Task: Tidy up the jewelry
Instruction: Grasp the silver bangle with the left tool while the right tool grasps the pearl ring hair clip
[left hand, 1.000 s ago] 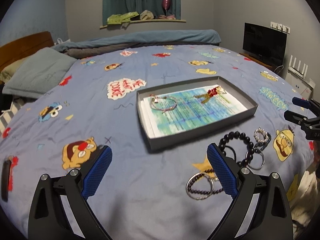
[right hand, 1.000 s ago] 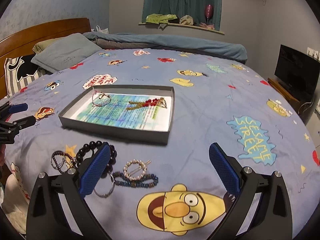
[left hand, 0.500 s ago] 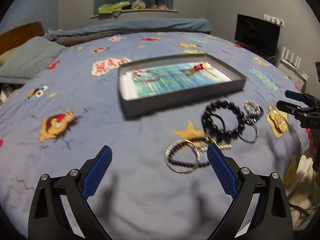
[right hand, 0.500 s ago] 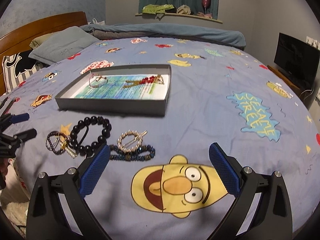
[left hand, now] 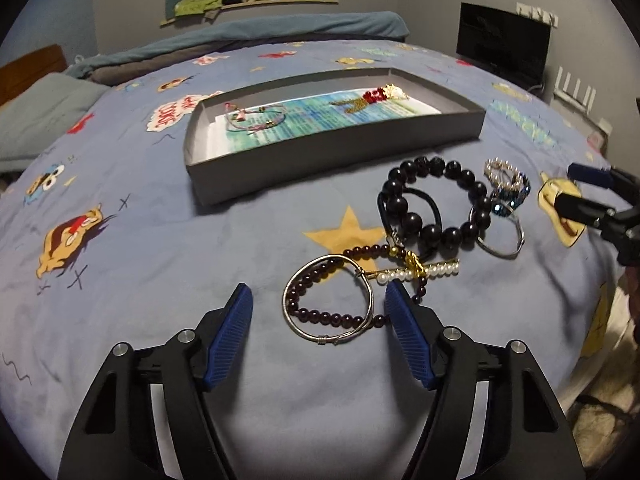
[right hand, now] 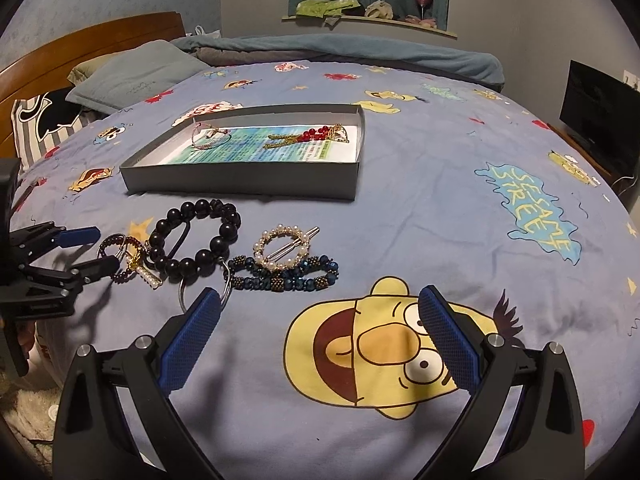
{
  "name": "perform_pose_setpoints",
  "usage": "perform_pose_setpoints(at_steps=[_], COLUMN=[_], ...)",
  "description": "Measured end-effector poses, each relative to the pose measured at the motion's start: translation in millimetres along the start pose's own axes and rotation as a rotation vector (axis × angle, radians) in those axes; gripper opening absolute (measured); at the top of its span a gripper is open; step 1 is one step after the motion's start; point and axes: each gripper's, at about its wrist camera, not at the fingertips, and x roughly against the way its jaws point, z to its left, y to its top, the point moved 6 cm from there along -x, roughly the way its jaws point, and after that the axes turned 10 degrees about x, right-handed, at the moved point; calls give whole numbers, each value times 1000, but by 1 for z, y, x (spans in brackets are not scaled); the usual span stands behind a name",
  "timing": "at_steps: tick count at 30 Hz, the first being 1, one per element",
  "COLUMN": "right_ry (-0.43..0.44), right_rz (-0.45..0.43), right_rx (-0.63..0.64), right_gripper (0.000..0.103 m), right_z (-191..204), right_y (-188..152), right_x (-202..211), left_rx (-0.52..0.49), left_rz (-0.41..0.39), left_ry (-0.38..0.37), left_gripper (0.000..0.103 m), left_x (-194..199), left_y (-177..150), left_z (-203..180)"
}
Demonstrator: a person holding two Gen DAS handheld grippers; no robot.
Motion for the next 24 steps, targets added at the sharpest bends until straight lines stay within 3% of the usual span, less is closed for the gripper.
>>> perform_pose_setpoints(at_steps=[6,14,24], right_ry=[5,8,24], right_rz=[0,-47,-46], right_rx=[-15,-6,-3], right_gripper=[98,97,68], right_z=[-3,2,6], right_y=[-1,10,28], right_x=[-3,-10,-34], left_rx=[-8,-13,3], left_rz=[0,-27,-29], left_ry=[10,17,19], left_gripper=[49,49,49], left_x=[-1,8,12], left_y=[0,6,10], left_z=[4,6,11])
